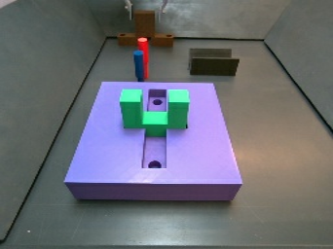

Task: Pick up the brown object. Move up. Move to above the board. Insert the brown object.
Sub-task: Pick up the brown object.

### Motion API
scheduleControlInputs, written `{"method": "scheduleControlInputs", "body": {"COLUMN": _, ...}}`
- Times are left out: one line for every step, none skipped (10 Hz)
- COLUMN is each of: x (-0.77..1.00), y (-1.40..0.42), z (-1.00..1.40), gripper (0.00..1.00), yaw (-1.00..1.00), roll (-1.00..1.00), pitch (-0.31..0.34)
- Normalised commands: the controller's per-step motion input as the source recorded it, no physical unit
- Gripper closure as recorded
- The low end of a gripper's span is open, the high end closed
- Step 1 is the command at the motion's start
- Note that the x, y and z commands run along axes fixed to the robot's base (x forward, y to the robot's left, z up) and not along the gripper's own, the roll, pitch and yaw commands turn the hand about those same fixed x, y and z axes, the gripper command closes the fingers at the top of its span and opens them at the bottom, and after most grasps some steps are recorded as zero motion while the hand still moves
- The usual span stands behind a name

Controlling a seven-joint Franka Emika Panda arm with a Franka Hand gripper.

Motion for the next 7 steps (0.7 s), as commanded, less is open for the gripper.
{"method": "scheduleControlInputs", "body": {"x": 0.00, "y": 0.00, "z": -0.06, "gripper": 0.00, "yaw": -0.11, "roll": 0.00, "pitch": 0.000}}
{"method": "scheduleControlInputs", "body": {"x": 0.00, "y": 0.00, "z": -0.03, "gripper": 0.00, "yaw": -0.10, "roll": 0.00, "pitch": 0.000}}
{"method": "scheduleControlInputs", "body": {"x": 0.00, "y": 0.00, "z": 0.00, "gripper": 0.00, "yaw": -0.09, "roll": 0.00, "pitch": 0.000}}
{"method": "scheduleControlInputs", "body": {"x": 0.00, "y": 0.00, "z": 0.00, "gripper": 0.00, "yaw": -0.06, "roll": 0.00, "pitch": 0.000}}
{"method": "scheduleControlInputs", "body": {"x": 0.00, "y": 0.00, "z": 0.00, "gripper": 0.00, "yaw": 0.00, "roll": 0.00, "pitch": 0.000}}
{"method": "scheduleControlInputs", "body": {"x": 0.00, "y": 0.00, "z": 0.00, "gripper": 1.00, "yaw": 0.00, "roll": 0.00, "pitch": 0.000}}
{"method": "scheduleControlInputs", "body": {"x": 0.00, "y": 0.00, "z": 0.00, "gripper": 1.00, "yaw": 0.00, "roll": 0.00, "pitch": 0.000}}
